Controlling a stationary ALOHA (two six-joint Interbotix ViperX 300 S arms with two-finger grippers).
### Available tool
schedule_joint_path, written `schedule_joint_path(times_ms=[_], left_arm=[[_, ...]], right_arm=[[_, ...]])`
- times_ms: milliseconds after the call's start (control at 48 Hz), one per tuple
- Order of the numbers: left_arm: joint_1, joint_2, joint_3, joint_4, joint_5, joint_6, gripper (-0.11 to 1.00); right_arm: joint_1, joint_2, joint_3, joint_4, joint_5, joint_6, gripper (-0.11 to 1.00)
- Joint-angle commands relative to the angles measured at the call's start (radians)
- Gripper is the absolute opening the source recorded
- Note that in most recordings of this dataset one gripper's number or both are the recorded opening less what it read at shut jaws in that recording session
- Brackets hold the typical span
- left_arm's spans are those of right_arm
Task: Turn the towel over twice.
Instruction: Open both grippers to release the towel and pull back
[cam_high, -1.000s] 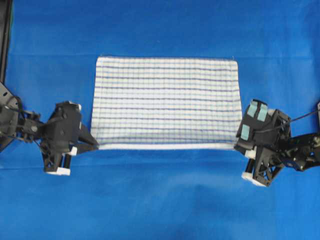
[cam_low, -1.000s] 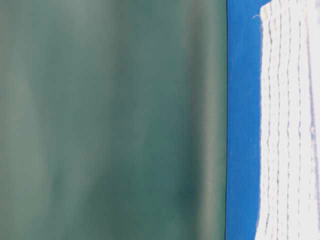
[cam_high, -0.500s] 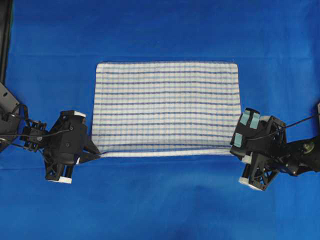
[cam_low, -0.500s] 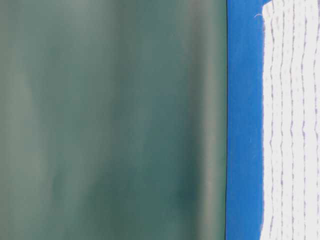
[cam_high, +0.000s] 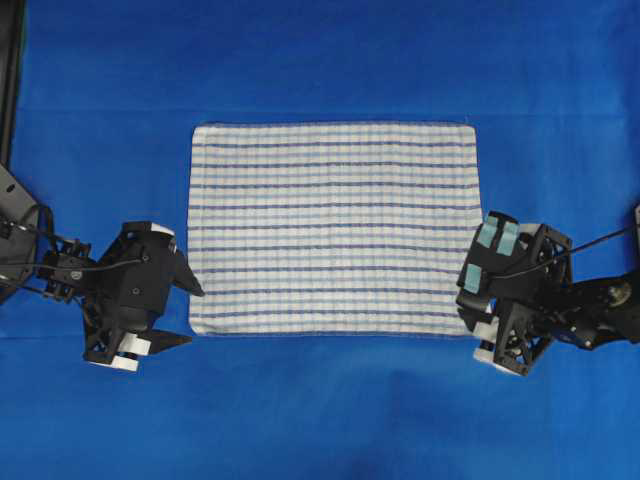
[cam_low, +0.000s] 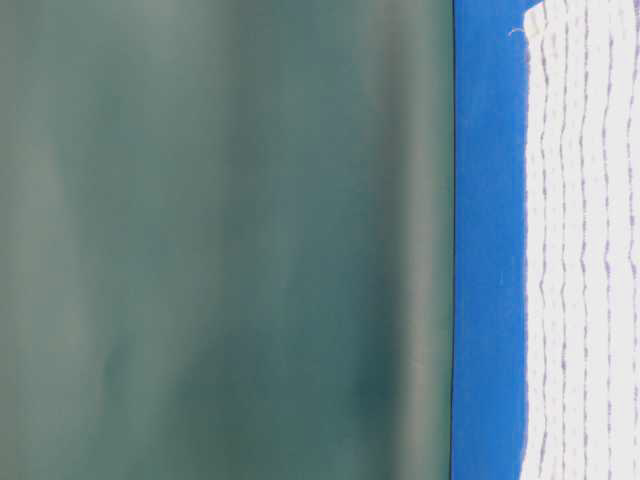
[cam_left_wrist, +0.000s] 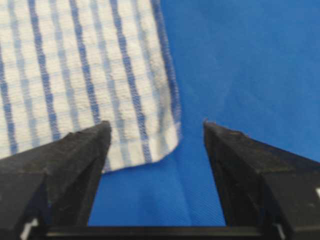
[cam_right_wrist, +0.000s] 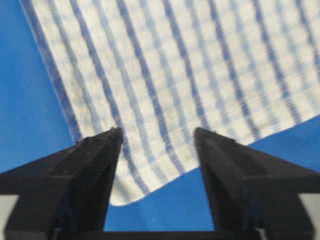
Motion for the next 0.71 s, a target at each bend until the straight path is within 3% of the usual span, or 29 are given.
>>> schedule_joint_path(times_ms=[0,312,521,688], left_arm=[[0.012,-0.063,-0.032,0.0,0.054,0.002,0.66],[0.1,-0.319,-0.044,0.0,0.103,0.011,0.65],[0.183,-0.491,-0.026,0.002,0.101,0.058,0.65],[0.255,-0.607,-0.014,0.002,0.101,0.107,0.65]], right_arm=[[-0.003,-0.06,-0.029,-0.032,0.038,-0.002,0.61],[-0.025,-0.278,-0.008,-0.268,0.095,-0.009,0.62],[-0.058,-0.466,0.046,-0.433,0.095,-0.015,0.62],[-0.083,-0.612,0.074,-0.525,0.094,-0.029,0.62]])
